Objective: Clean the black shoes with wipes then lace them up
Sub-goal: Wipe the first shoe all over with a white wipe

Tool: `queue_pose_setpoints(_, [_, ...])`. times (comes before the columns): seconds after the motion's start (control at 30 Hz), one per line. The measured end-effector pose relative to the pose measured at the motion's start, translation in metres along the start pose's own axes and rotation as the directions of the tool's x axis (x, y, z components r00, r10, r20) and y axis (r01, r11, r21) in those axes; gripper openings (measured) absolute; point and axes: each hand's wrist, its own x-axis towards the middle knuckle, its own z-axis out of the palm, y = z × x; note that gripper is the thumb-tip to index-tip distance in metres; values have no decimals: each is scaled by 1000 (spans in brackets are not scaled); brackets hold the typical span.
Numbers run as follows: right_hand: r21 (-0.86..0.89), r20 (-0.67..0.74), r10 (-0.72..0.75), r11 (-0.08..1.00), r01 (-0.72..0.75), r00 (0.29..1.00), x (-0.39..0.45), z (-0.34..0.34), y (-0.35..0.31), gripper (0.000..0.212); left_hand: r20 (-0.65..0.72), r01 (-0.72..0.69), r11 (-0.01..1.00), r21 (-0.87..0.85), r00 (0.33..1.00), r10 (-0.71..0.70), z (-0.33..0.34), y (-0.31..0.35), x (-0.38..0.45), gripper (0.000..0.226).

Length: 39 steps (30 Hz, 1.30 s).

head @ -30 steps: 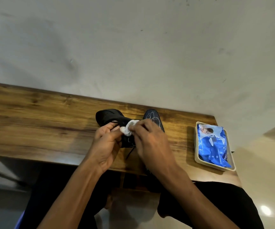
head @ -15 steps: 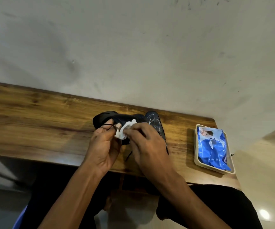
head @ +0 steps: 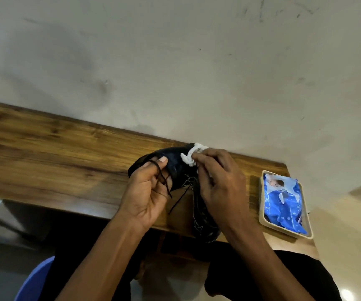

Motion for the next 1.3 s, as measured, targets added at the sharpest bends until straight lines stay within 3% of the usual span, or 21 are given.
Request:
queue_pose_setpoints(0.17, [72, 48, -70, 995, 67, 996, -8, 8, -17, 23, 74, 5, 988, 153, 997, -16, 1, 0, -10, 38])
queue_pose_setpoints(0.3, [66, 107, -94, 994, 87, 990, -11, 16, -19, 24, -3, -34, 980, 195, 999, 35, 3, -1, -11, 52])
queue_pose_setpoints(0.43, [57, 94, -126, 991, 121, 988, -5, 12, -9, 25, 1, 19, 994, 105, 1000, -19, 7, 5, -14, 44])
queue_pose_setpoints(0.57, [51, -22, -1, 999, 2, 1000, 10, 2, 10, 21, 24, 15, 997, 77, 1000, -17, 7, 8, -14, 30])
queue_pose_setpoints(0.63, [68, -42, 20, 998, -17, 999, 11, -2, 7, 20, 29, 21, 999, 50, 999, -23, 7, 9, -15, 35])
queue_pose_setpoints(0.73, [84, -46, -42, 995, 46, 998, 5, -3, -9, 19, 38, 31, 999, 13, 999, -32, 7, 11, -17, 48])
queue_pose_setpoints(0.87, [109, -7, -159, 981, 158, 987, -6, -3, -34, 18, 82, 85, 994, -70, 994, -79, 4, 15, -18, 42])
queue_pose_setpoints(0.97, [121, 33, -243, 964, 238, 969, -10, -6, -44, 30, 139, 183, 973, -139, 977, -163, 5, 18, -22, 45])
queue_pose_setpoints(1.03, [113, 11, -257, 961, 254, 966, -4, -10, -40, 25, 117, 137, 980, -146, 986, -120, 8, 18, -23, 46])
queue_pose_setpoints(1.1, [87, -38, -222, 971, 225, 974, 5, -15, -31, 19, 76, 69, 988, -138, 995, -59, 11, 17, -24, 33])
queue_pose_setpoints(1.3, [93, -116, -13, 995, 24, 993, 24, -17, -11, 22, 35, 12, 989, -149, 999, -7, 13, 15, -24, 35])
